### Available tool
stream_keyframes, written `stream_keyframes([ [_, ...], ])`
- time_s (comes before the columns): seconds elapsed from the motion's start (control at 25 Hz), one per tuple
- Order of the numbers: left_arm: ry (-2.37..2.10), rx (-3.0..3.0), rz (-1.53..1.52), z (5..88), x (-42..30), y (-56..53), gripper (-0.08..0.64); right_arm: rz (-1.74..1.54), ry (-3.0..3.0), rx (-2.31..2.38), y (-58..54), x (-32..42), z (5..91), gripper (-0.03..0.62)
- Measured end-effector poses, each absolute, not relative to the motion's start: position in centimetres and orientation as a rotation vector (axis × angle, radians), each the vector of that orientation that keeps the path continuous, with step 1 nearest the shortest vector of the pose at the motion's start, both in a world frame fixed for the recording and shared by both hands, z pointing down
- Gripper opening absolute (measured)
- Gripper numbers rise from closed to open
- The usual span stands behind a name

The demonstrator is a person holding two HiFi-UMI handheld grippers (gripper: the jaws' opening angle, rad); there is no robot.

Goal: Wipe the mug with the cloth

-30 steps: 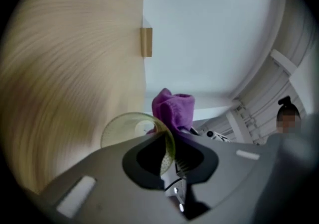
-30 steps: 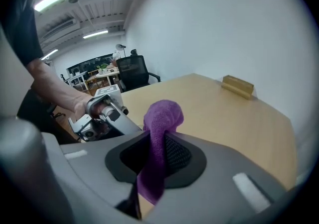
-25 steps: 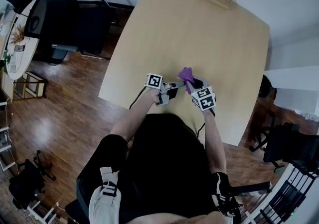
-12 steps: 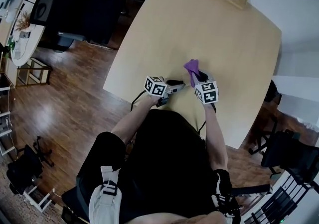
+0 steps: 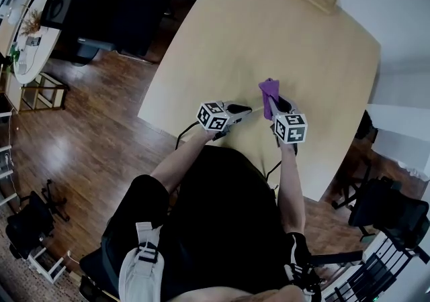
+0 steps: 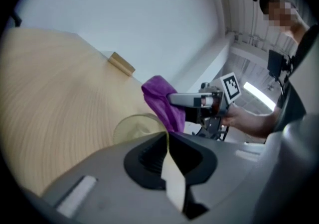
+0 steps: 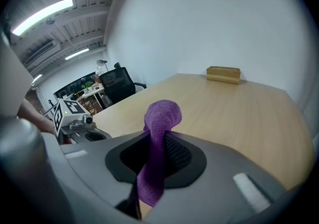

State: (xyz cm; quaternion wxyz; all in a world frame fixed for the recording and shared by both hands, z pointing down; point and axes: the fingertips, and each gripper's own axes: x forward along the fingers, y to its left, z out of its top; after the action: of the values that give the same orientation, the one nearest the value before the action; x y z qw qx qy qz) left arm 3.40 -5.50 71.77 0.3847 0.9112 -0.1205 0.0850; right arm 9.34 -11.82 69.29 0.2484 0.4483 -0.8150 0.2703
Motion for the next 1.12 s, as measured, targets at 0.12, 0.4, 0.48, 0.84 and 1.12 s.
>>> stream_keyframes([
  [0.12,-0.293,2.523,0.319,69.7,3.4,-4.9,0.034,0.748,-2.259,1.185,-11.2,7.9,65.1,0.066],
  [0.4,-0.296,2.971,0.428,65.0,5.3,-4.2,0.034,0.495,-2.177,0.968,-10.5,2.3,59.5,0.066],
  [0.48,-0.296,3.008,0.385,63.7,5.6,-4.0,0.034,0.504,-2.152,1.004,-10.6,3.7,59.4,0.064],
  [0.84,-0.27,3.044,0.328,62.2,5.3,-3.2,0.034,0.578,-1.972,1.258,-11.3,14.2,59.8,0.064],
  [1.12,-0.221,3.091,0.169,59.0,6.5,-2.5,0.036,0.417,-2.184,1.033,-9.8,4.4,54.0,0.064],
])
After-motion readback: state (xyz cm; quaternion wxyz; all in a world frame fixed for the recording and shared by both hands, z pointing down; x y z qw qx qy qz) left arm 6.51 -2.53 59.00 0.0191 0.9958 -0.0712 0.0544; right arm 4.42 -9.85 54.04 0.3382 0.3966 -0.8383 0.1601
